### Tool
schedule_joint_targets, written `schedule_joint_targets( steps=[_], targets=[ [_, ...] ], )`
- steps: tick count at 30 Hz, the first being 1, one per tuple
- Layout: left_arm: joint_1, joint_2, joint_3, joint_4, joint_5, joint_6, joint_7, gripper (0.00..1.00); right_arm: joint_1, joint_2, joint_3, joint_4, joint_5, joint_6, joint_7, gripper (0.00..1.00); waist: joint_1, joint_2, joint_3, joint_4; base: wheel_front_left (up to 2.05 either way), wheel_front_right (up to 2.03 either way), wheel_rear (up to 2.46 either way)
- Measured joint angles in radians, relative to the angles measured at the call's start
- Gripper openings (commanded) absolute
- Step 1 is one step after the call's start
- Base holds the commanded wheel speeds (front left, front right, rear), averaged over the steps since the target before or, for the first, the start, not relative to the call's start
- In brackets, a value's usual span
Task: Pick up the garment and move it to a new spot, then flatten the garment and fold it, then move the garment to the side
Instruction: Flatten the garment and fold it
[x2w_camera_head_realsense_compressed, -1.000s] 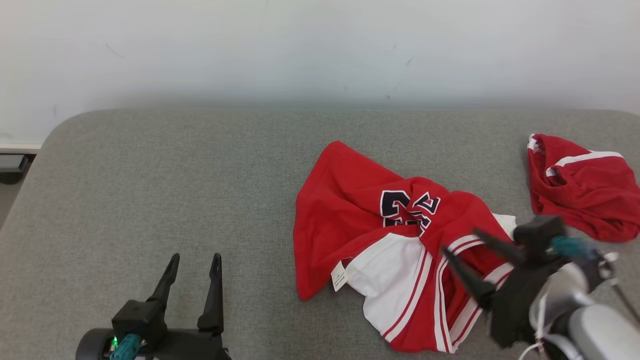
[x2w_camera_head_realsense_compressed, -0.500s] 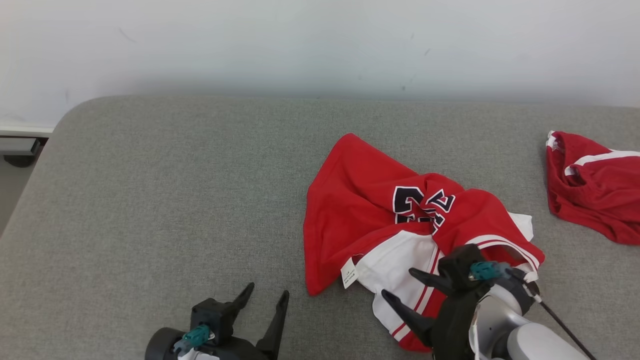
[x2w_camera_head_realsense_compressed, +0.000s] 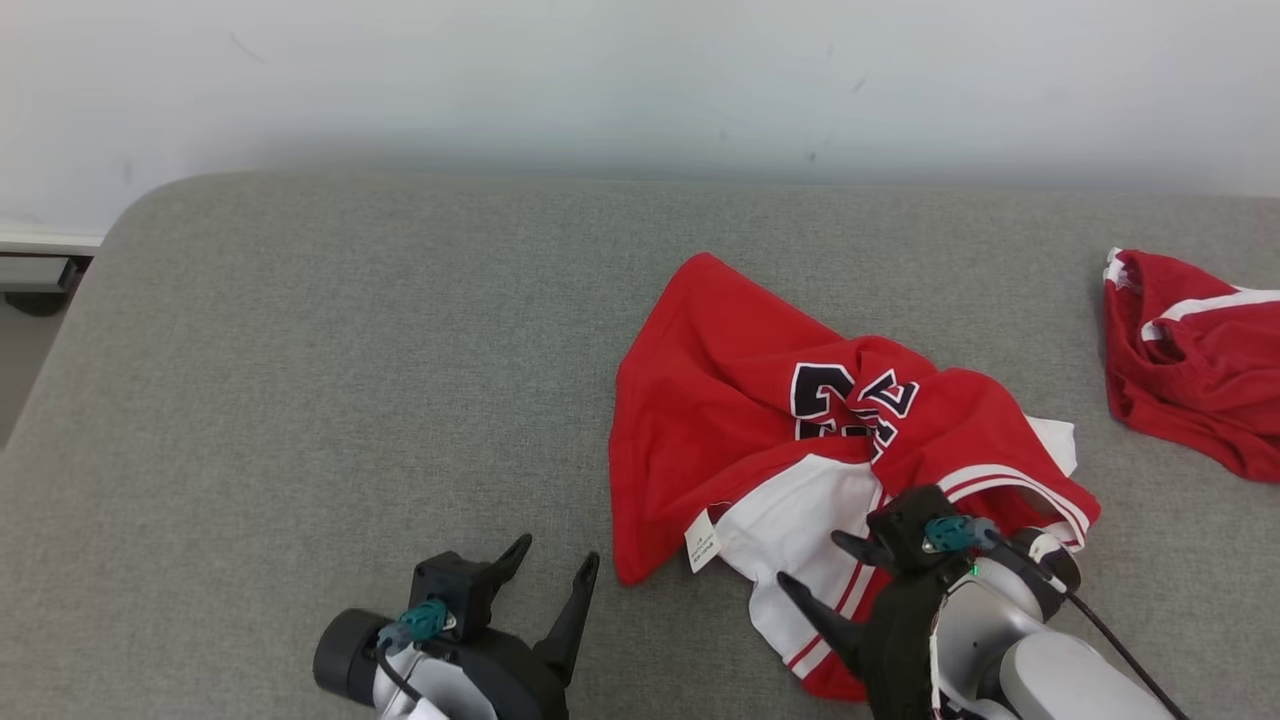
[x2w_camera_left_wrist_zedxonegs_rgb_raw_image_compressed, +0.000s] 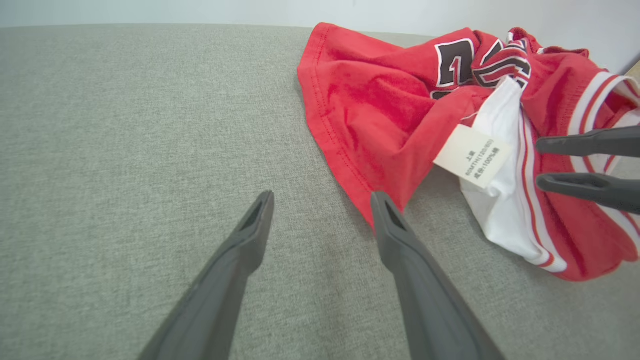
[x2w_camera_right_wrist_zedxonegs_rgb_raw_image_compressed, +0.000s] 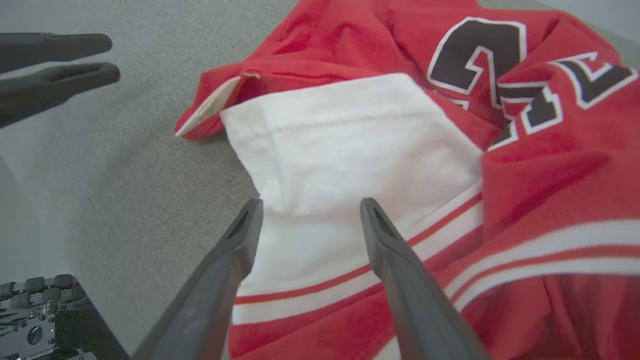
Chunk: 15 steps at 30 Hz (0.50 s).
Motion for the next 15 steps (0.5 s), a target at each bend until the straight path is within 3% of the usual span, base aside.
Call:
schedule_joint_targets(
  steps=[7,8,9,10,15],
  targets=[
    [-0.032,-0.003,-0.017,0.014,-0.009,0.0,-0.029,1.0,-0.005,0.008,0.007,0.094,-0.017,-0.01,-0.018,1.0,0.0,0.0,0.0,0.027,0.0,0.0,0.0],
    [-0.032,-0.003,-0.02,0.016,-0.014,0.001,-0.034,1.0,-0.005,0.014,0.012,0.109,-0.018,-0.013,-0.02,0.75,0.0,0.0,-0.001,0.032,0.0,0.0,0.0],
    [-0.032,-0.003,-0.02,0.019,-0.022,0.002,-0.039,1.0,-0.006,0.023,0.015,0.122,-0.018,-0.013,-0.021,0.43,0.0,0.0,-0.002,0.036,0.0,0.0,0.0],
    [-0.032,-0.004,-0.02,0.021,-0.027,0.009,-0.042,1.0,-0.008,0.033,0.018,0.135,-0.018,-0.012,-0.023,0.0,0.0,0.0,-0.003,0.039,0.0,0.0,0.0],
    [-0.032,-0.004,-0.02,0.032,-0.037,0.019,-0.067,1.0,-0.023,0.043,0.032,0.195,-0.027,-0.011,-0.031,0.0,0.0,0.0,-0.01,0.042,0.0,0.0,0.0]
  ],
)
